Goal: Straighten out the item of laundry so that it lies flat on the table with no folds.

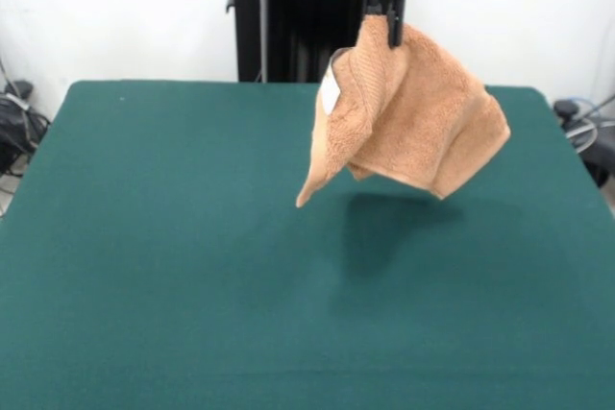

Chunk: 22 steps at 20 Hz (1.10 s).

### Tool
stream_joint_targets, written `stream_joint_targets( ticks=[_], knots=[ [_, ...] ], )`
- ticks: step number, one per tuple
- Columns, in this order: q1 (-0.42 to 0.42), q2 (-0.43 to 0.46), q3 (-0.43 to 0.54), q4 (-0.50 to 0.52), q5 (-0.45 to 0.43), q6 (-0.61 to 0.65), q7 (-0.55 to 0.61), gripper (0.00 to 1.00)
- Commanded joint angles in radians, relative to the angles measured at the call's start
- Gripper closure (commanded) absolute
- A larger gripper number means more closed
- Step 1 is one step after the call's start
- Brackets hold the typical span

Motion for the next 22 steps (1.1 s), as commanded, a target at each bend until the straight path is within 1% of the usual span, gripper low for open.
stream_joint_targets(
  ticks=[1,10,18,22],
  knots=[
    [0.0,0.032,-0.011,0.003,-0.022,0.029,0.175,1.0],
    [0.001,0.029,-0.011,0.007,-0.018,0.024,0.18,1.0],
    [0.02,0.005,-0.032,0.026,-0.021,0.043,0.198,1.0],
    [0.0,0.026,-0.012,0.022,-0.017,0.021,0.182,1.0]
  ],
)
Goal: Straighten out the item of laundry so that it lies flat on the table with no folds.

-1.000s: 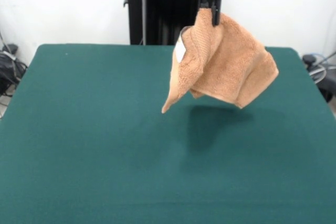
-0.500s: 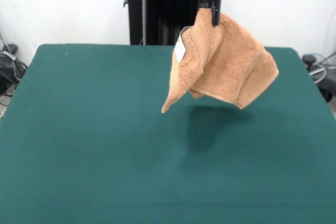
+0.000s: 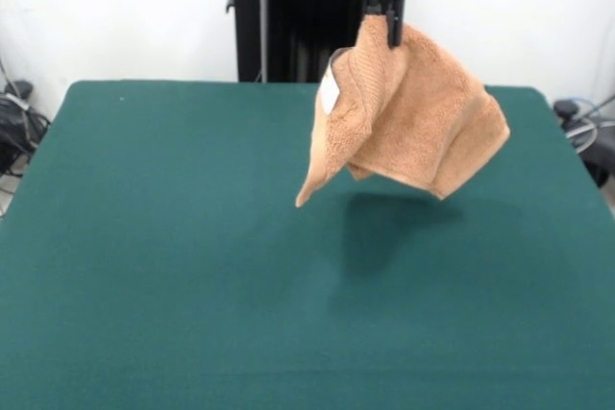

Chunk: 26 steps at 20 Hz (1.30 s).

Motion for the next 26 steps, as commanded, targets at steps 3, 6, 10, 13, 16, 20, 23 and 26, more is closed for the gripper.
stream_joint_targets(
  ticks=[3,6,10,13,16,20,23,26],
  knots=[
    [-0.007,0.04,-0.003,0.017,-0.015,0.007,0.176,1.0],
    [-0.013,0.047,0.002,0.015,-0.015,-0.001,0.173,1.0],
    [-0.032,0.077,0.027,0.014,-0.014,-0.045,0.159,1.0],
    [-0.05,0.101,0.052,0.018,-0.013,-0.088,0.15,1.0],
    [-0.052,0.102,0.055,0.019,-0.013,-0.093,0.149,1.0],
    [-0.049,0.112,0.049,-0.002,-0.014,-0.077,0.148,1.0],
    [-0.059,0.129,0.059,-0.012,-0.013,-0.087,0.139,1.0],
    [-0.06,0.131,0.055,-0.024,-0.015,-0.077,0.136,1.0]
  ],
)
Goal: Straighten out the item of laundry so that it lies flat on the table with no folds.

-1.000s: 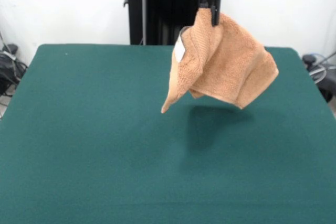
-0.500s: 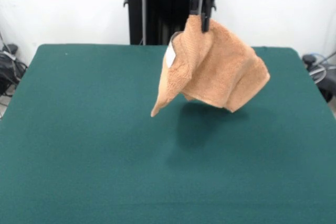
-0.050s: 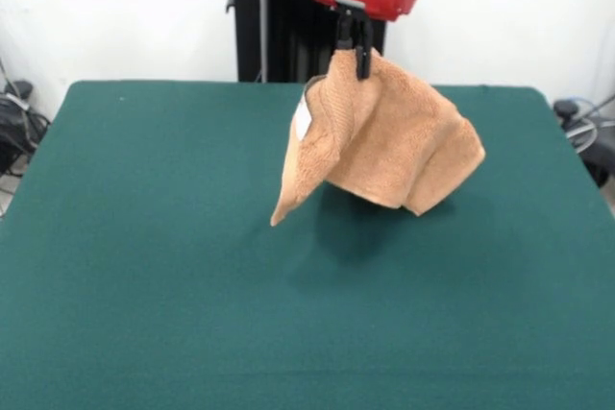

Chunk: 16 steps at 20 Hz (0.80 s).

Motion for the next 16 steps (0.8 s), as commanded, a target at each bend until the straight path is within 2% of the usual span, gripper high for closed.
stream_joint_targets(
  ticks=[1,16],
  knots=[
    [-0.017,0.041,0.048,-0.027,-0.016,-0.032,0.136,1.0],
    [-0.02,0.029,0.044,-0.032,-0.022,-0.008,0.125,1.0]
  ],
)
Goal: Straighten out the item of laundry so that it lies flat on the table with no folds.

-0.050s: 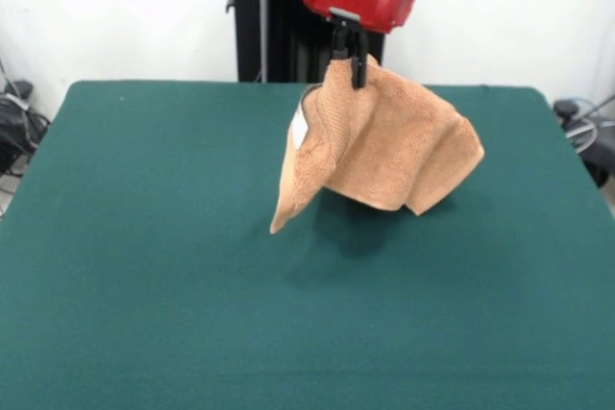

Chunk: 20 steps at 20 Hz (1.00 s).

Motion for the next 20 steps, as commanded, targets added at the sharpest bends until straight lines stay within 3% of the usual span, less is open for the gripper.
stream_joint_targets(
  ticks=[1,10,20],
  knots=[
    [-0.015,0.007,0.043,-0.021,-0.022,-0.008,0.124,1.0],
    [-0.022,0.006,0.047,-0.015,-0.027,-0.014,0.115,1.0],
    [-0.121,0.031,0.124,-0.036,-0.046,-0.028,0.029,1.0]
  ],
)
